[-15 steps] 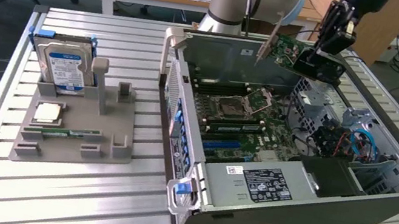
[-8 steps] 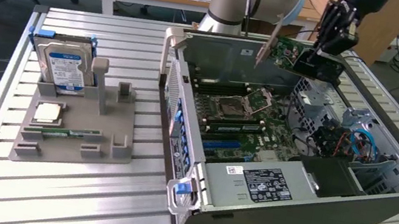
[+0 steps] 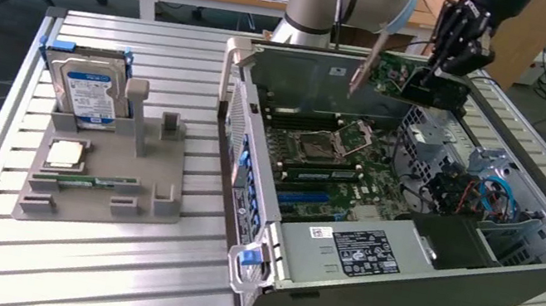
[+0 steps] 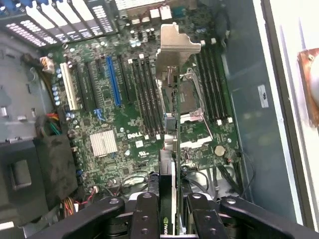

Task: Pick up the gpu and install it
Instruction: 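Insert the gpu into the slot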

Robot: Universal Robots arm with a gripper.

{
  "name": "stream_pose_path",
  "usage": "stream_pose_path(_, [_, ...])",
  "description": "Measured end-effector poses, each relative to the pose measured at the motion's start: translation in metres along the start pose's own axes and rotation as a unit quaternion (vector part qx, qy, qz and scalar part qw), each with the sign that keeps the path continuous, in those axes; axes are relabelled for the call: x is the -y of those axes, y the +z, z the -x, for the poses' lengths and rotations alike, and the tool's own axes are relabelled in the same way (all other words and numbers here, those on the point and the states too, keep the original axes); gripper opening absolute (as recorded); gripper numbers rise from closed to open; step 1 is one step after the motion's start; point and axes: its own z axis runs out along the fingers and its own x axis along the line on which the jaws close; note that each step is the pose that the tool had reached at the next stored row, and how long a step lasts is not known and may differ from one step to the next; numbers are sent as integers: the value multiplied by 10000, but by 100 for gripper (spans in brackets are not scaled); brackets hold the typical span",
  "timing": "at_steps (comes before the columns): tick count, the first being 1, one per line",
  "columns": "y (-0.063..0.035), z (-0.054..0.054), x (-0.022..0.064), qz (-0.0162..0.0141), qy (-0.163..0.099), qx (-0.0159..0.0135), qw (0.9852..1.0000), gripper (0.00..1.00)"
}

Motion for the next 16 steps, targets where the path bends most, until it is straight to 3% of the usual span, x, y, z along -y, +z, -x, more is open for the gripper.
stream_pose_path(6, [2,0,0,9,-461,-24,9989,26])
stream_pose_path(10, [4,0,0,16,-792,-41,9969,26])
stream_pose_path(13, [8,0,0,21,-1046,-53,9945,26])
stream_pose_path(16, [7,1,0,23,-1134,-59,9935,26])
